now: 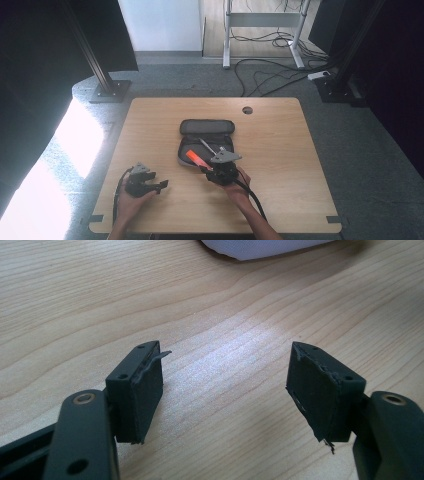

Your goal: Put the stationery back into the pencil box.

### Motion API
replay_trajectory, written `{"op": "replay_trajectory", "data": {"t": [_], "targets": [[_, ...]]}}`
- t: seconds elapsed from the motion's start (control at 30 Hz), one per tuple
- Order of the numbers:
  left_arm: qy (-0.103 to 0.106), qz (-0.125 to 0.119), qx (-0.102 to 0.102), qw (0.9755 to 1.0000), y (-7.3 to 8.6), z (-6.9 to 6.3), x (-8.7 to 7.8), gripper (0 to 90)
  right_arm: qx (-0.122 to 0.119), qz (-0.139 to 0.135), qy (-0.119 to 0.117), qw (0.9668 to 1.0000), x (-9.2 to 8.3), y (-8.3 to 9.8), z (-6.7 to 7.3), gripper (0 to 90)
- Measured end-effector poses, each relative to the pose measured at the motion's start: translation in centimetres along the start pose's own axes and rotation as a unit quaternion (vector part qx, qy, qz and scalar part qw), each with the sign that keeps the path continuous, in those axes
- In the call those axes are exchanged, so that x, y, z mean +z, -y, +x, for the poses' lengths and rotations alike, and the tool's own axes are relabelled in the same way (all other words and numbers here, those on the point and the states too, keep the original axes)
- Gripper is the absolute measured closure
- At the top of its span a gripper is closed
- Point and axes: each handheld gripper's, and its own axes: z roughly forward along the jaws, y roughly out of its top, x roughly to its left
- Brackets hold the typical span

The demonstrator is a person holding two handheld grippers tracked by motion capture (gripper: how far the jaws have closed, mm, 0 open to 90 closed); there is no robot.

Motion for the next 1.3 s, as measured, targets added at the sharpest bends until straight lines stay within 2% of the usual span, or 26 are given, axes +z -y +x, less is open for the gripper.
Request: {"op": "replay_trajectory", "data": {"t": [0.57, 1.3], "targets": [[0.001, 0.001, 0.001, 1.0000, 0.0, 0.0, 0.0, 31.2, 0.008, 0.008, 0.007, 0.9999, 0.5, -0.7, -1.0, 65.9], [0.000, -0.001, -0.004, 1.0000, 0.0, 0.1, 0.0, 31.3, 0.023, 0.016, 0.015, 0.9995, 2.3, -1.5, -2.2, 65.9]]}}
